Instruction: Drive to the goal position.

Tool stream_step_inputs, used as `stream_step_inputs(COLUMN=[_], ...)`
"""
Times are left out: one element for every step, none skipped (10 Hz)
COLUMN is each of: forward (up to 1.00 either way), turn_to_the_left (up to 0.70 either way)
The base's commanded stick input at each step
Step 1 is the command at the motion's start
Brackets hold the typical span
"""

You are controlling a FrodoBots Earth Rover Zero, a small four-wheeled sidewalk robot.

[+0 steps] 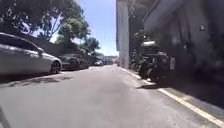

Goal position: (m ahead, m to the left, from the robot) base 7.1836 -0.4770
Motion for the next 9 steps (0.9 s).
stream_step_inputs(forward=[0.45, 0.45, 0.45, 0.45, 0.45, 0.45, 0.45, 0.45, 0.45], turn_to_the_left=[0.0, 0.0, 0.0, 0.0, 0.0, 0.0, 0.0, 0.0, 0.0])
